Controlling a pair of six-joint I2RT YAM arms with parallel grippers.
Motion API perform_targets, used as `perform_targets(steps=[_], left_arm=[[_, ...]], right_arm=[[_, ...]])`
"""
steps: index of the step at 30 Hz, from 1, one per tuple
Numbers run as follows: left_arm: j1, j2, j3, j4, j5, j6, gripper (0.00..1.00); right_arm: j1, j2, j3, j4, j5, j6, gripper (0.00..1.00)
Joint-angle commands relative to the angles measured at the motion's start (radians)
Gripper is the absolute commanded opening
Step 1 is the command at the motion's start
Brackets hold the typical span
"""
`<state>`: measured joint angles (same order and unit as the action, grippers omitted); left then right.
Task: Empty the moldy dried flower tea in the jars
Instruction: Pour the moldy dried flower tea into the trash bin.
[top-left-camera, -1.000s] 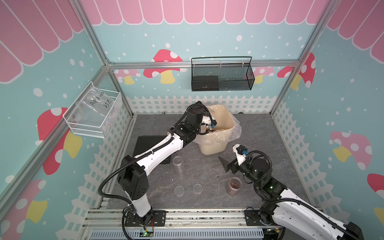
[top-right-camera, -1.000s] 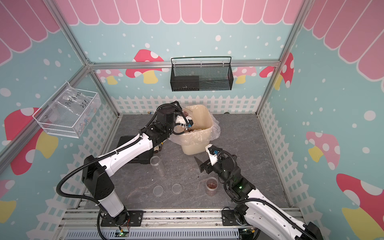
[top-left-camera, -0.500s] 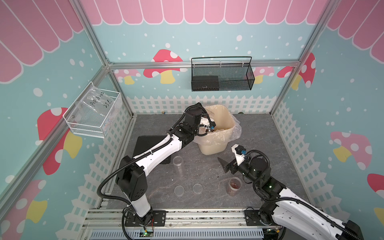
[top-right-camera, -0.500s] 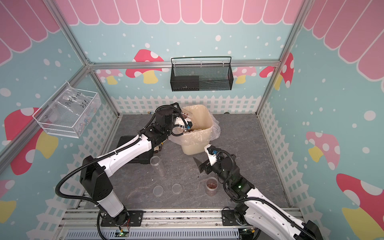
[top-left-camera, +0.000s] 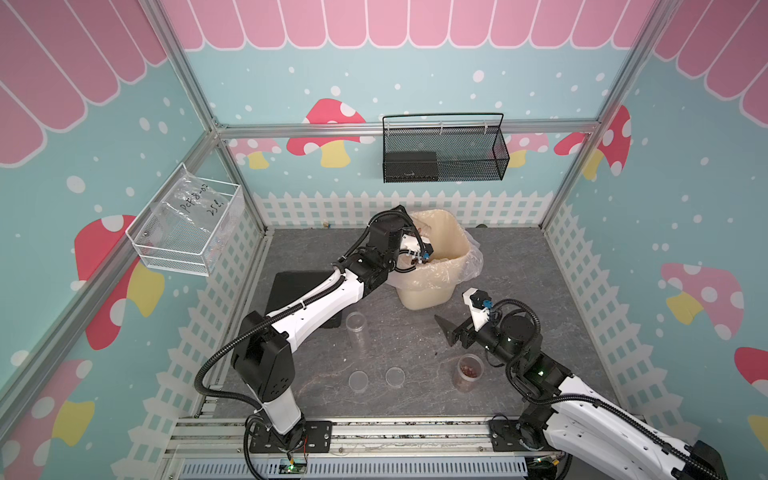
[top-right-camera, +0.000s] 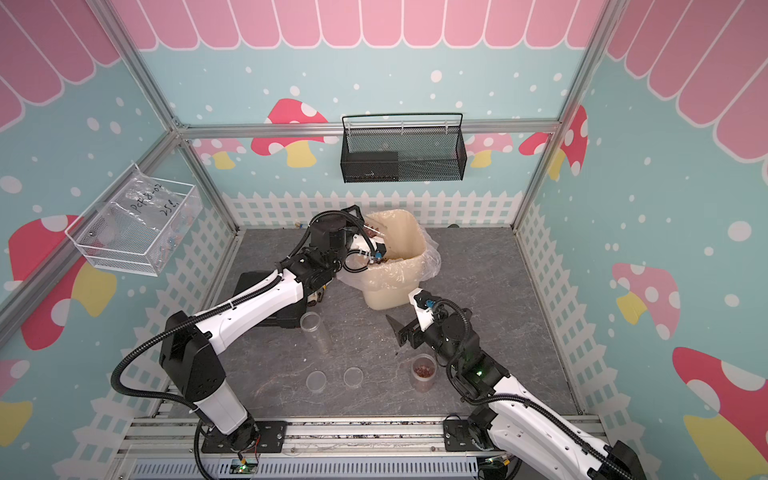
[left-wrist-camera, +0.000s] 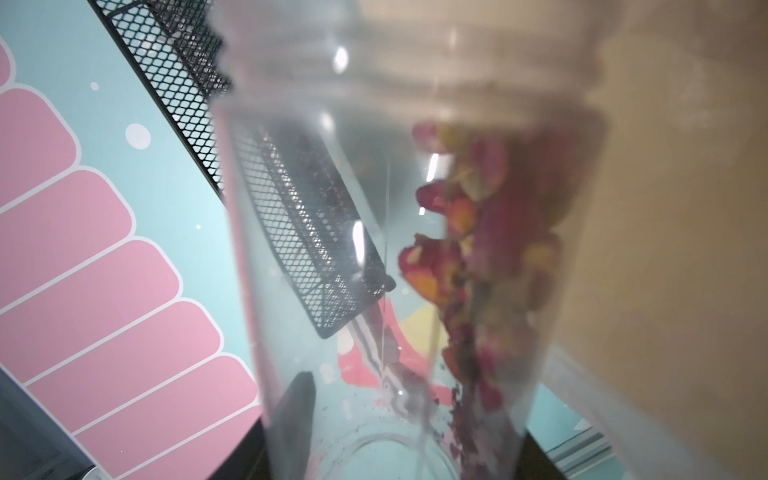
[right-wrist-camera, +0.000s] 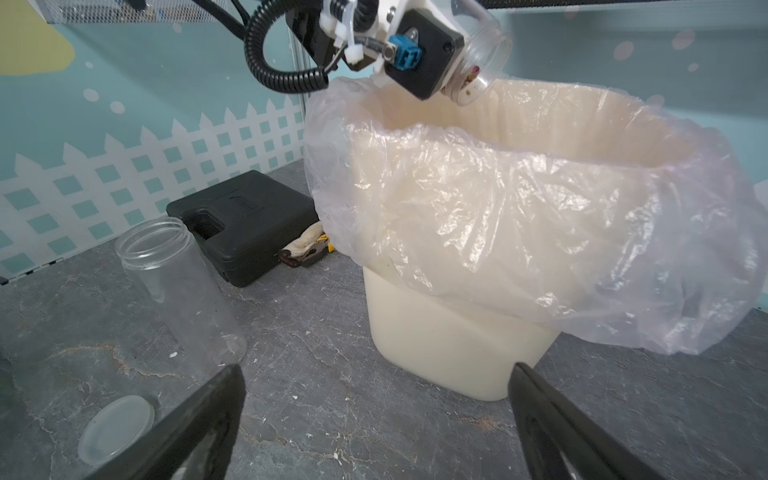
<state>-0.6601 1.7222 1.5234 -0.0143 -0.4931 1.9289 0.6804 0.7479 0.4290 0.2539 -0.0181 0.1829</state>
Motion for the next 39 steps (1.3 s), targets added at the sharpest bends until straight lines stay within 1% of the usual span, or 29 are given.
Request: perform_targets(steps=[1, 4, 7, 9, 12, 14, 17, 21, 22, 25, 29, 33, 39], left_arm=[[0.014, -0.051, 0.046, -0.103, 0.054, -0.090, 0.00], [0.022, -0.063, 0.080, -0.215, 0.089, -0.209, 0.00], [0.033, -0.076, 0.105, -0.315, 0.137, -0.298, 0.00], [0.041, -0.080, 0.113, -0.348, 0.156, -0.332, 0.00], [0.050, -0.080, 0.114, -0.366, 0.163, -0.343, 0.00], [0.057, -0.079, 0.117, -0.374, 0.168, -0.355, 0.00], [0.060, -0.076, 0.127, -0.387, 0.214, -0.384, 0.00], [0.064, -0.075, 0.127, -0.386, 0.247, -0.409, 0.00], [0.064, -0.076, 0.127, -0.387, 0.254, -0.416, 0.00], [0.068, -0.076, 0.122, -0.379, 0.275, -0.430, 0.00], [0.068, -0.074, 0.113, -0.359, 0.292, -0.436, 0.00], [0.069, -0.073, 0.112, -0.355, 0.291, -0.436, 0.00], [0.069, -0.078, 0.104, -0.343, 0.302, -0.442, 0.00]], right_arm=[[-0.008, 0.000, 0.064, 0.023, -0.040, 0.042, 1.00], [-0.022, 0.016, 0.116, 0.011, -0.065, 0.094, 1.00], [-0.047, 0.043, 0.183, -0.009, -0.124, 0.163, 1.00], [-0.068, 0.055, 0.228, -0.020, -0.138, 0.221, 1.00], [-0.121, 0.091, 0.302, -0.039, -0.167, 0.325, 1.00], [-0.178, 0.144, 0.369, -0.046, -0.249, 0.397, 1.00], [-0.261, 0.240, 0.461, -0.048, -0.373, 0.517, 1.00], [-0.341, 0.363, 0.559, -0.022, -0.499, 0.635, 0.99], [-0.352, 0.395, 0.583, -0.020, -0.517, 0.666, 0.97], [-0.368, 0.463, 0.609, 0.066, -0.585, 0.738, 0.90], [-0.372, 0.537, 0.616, 0.170, -0.652, 0.871, 0.77], [-0.372, 0.578, 0.602, 0.280, -0.697, 0.986, 0.71], [-0.372, 0.621, 0.606, 0.367, -0.734, 1.077, 0.63]])
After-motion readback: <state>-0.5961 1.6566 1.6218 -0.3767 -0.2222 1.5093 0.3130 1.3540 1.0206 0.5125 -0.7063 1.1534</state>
